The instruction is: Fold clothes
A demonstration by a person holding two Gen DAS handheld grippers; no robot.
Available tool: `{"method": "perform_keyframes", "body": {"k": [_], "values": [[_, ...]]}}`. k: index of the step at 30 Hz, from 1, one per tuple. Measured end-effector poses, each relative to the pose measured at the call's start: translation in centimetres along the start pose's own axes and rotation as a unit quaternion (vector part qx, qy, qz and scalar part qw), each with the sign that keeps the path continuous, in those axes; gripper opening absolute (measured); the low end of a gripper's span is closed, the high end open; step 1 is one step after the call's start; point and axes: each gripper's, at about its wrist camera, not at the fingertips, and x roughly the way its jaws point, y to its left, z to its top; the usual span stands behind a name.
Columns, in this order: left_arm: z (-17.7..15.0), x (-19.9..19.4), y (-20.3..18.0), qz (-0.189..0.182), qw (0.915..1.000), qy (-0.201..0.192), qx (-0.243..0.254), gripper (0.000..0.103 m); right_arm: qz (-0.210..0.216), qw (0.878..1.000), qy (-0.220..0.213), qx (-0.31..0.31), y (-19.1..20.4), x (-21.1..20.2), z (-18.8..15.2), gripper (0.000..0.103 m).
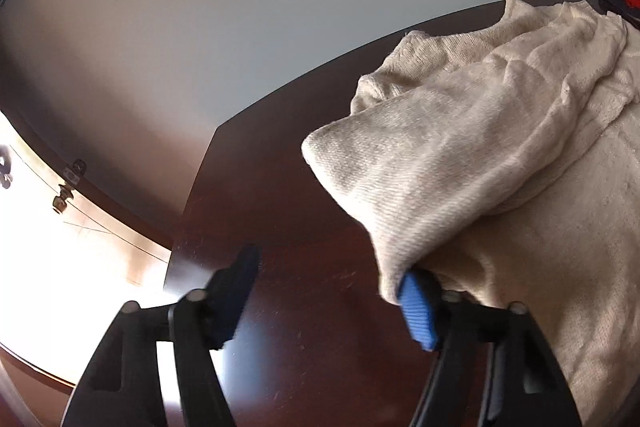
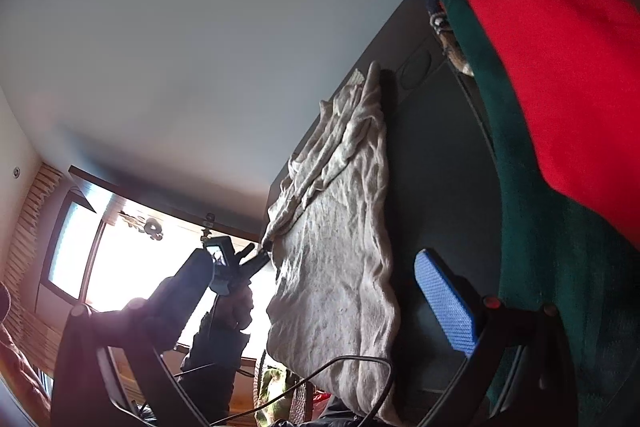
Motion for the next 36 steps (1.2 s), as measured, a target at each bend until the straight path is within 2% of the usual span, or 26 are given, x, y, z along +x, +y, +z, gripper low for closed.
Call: {"method": "perform_keyframes", "body": {"k": [3, 8, 11, 13, 15, 17, 19, 23, 27, 29, 31, 33, 35, 36], "values": [[0.2, -0.9, 0.4, -0.006, 1.0000, -0.005, -0.004, 0.074, 0.007, 1.000, 0.000, 0.005, -0.2, -0.3, -0.1, 0.103], [1.3, -0.6, -0.9, 0.015, 0.9987, 0.009, 0.047, 0.077, 0.016, 1.000, 0.015, 0.006, -0.1, -0.2, -0.7, 0.103], [0.8, -0.6, -2.2, 0.056, 0.9919, -0.001, 0.114, 0.082, 0.020, 1.000, 0.014, -0.006, 0.4, -0.9, -1.0, 0.103], [0.5, -1.0, -2.8, 0.070, 0.9862, -0.007, 0.150, 0.084, 0.021, 1.000, 0.010, -0.009, 0.4, -1.4, -1.1, 0.103], [0.7, -1.4, -2.3, 0.049, 0.9889, -0.007, 0.140, 0.086, 0.025, 1.000, 0.007, -0.009, 0.3, -1.8, -1.3, 0.103], [1.1, -1.5, -0.8, -0.023, 0.9964, 0.012, 0.080, 0.087, 0.030, 0.999, 0.008, -0.013, 0.2, -2.0, -1.5, 0.103], [1.3, -1.0, 1.0, -0.075, 0.9960, 0.045, 0.014, 0.087, 0.035, 0.999, 0.012, -0.018, 0.2, -2.1, -1.7, 0.103], [1.0, -1.1, 3.1, -0.092, 0.9932, 0.063, -0.033, 0.087, 0.046, 0.998, 0.029, -0.032, 0.5, -1.6, -2.6, 0.103], [0.7, -2.1, 3.0, -0.103, 0.9932, 0.054, -0.008, 0.087, 0.064, 0.995, 0.055, -0.053, 1.1, -1.8, -3.5, 0.103], [0.5, -2.6, 2.9, -0.109, 0.9929, 0.049, 0.006, 0.087, 0.090, 0.992, 0.059, -0.060, 1.4, -2.7, -3.8, 0.103], [0.3, -3.0, 1.6, -0.083, 0.9946, 0.038, 0.051, 0.087, 0.125, 0.988, 0.058, -0.077, 2.1, -4.1, -4.0, 0.103], [0.2, -3.4, 0.3, -0.054, 0.9935, 0.026, 0.097, 0.089, 0.139, 0.984, 0.048, -0.103, 3.1, -5.5, -4.2, 0.103], [0.4, -4.3, -0.7, -0.046, 0.9912, -0.002, 0.124, 0.091, 0.143, 0.982, 0.042, -0.119, 3.7, -6.3, -4.3, 0.103], [0.5, -4.7, -1.0, -0.065, 0.9901, -0.011, 0.124, 0.091, 0.142, 0.982, 0.041, -0.121, 3.9, -6.4, -4.4, 0.103]]}}
